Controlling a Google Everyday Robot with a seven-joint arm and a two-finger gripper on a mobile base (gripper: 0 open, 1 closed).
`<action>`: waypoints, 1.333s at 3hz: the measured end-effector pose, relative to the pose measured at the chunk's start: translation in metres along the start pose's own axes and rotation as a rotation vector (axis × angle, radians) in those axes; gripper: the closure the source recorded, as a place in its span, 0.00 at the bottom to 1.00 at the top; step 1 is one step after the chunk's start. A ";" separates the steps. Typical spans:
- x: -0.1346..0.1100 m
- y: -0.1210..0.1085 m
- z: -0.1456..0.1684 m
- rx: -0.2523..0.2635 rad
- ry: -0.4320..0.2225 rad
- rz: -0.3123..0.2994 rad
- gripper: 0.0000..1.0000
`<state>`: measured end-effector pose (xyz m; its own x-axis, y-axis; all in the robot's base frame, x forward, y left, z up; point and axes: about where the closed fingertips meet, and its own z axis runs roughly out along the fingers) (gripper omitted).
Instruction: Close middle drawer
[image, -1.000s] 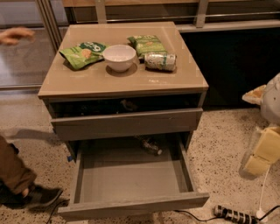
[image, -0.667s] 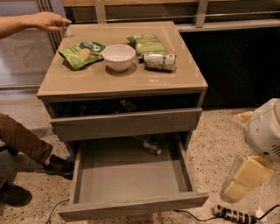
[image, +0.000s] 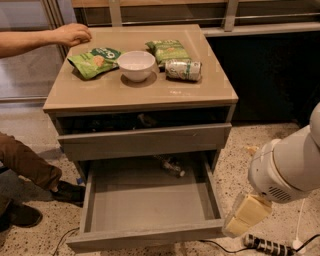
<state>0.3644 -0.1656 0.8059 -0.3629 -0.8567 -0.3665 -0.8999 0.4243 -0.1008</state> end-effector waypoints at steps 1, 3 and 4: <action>0.005 0.005 0.020 -0.011 0.002 -0.022 0.00; 0.025 0.032 0.108 -0.047 -0.036 -0.083 0.00; 0.030 0.037 0.140 -0.055 -0.065 -0.101 0.00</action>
Offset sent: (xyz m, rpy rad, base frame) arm -0.0074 0.0186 -0.1025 0.0059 0.0031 0.1000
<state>0.3536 -0.1347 0.6613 -0.2553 -0.8725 -0.4166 -0.9436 0.3188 -0.0895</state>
